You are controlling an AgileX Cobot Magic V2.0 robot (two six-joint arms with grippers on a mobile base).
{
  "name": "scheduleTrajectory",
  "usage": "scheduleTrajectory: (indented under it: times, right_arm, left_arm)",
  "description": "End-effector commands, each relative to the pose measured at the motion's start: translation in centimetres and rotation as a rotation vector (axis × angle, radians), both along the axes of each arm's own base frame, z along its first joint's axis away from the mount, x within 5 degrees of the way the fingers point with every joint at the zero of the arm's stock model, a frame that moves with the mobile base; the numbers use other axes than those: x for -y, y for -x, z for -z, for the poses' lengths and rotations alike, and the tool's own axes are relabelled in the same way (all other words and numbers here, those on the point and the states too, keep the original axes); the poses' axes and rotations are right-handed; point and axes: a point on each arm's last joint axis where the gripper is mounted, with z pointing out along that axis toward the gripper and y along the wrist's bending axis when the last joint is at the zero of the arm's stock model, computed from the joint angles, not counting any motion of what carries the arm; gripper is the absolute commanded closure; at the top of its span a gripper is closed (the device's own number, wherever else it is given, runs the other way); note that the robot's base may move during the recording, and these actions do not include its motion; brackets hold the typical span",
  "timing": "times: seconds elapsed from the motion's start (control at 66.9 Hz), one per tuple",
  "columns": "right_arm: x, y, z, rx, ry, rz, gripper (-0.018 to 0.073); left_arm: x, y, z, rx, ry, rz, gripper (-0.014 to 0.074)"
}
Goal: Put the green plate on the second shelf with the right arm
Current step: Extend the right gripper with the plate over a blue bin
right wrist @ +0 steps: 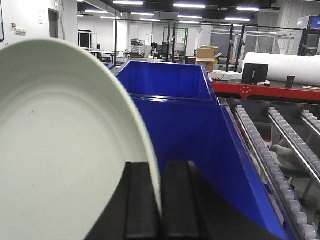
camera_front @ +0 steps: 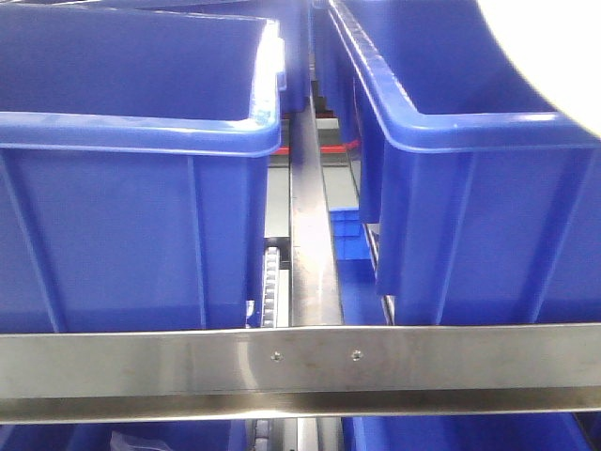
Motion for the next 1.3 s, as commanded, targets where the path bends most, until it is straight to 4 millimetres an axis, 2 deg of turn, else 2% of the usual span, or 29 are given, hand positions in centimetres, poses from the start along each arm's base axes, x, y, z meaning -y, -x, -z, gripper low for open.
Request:
scheduleTrajectory:
  times: [0.0, 0.433, 0.553, 0.657, 0.807, 0.956, 1.046, 1.165, 1.225, 1.285]
  right_arm:
    - [0.0, 0.3, -1.9, 0.122, -0.014, -0.003, 0.0506]
    - [0.0, 0.4, -2.6, 0.198, -0.024, -0.007, 0.0506]
    - [-0.3, -0.9, -3.7, 0.274, 0.005, -0.007, 0.0506]
    - [-0.8, -4.1, -4.3, 0.257, 0.009, -0.018, 0.0506]
    - [-1.5, -10.1, -4.6, 0.133, 0.027, -0.018, 0.0506]
    - [-0.9, -15.7, -5.8, 0.061, 0.014, 0.047, 0.0506]
    - [0.1, -17.7, -7.3, 0.070, -0.012, 0.103, 0.0506]
    - [1.0, -19.4, -8.2, 0.062, -0.010, 0.144, 0.0484]
    - [1.3, -20.5, -8.0, 0.014, -0.009, 0.153, 0.0414]
    - [1.3, -21.3, -7.5, -0.035, -0.007, 0.154, 0.0305]
  left_arm:
    - [0.0, 0.0, 0.5, 0.058, 0.011, 0.004, 0.0465]
    - [0.0, 0.0, 0.5, 0.058, 0.011, 0.004, 0.0465]
    - [0.0, 0.0, 0.5, 0.058, 0.011, 0.004, 0.0465]
    - [0.0, 0.0, 0.5, 0.058, 0.011, 0.004, 0.0465]
    - [0.0, 0.0, 0.5, 0.058, 0.011, 0.004, 0.0465]
    - [0.0, 0.0, 0.5, 0.058, 0.011, 0.004, 0.0465]
    - [0.0, 0.0, 0.5, 0.058, 0.011, 0.004, 0.0465]
    - [0.0, 0.0, 0.5, 0.058, 0.011, 0.004, 0.0465]
    - [0.0, 0.0, 0.5, 0.058, 0.011, 0.004, 0.0465]
    - [0.0, 0.0, 0.5, 0.058, 0.011, 0.004, 0.0465]
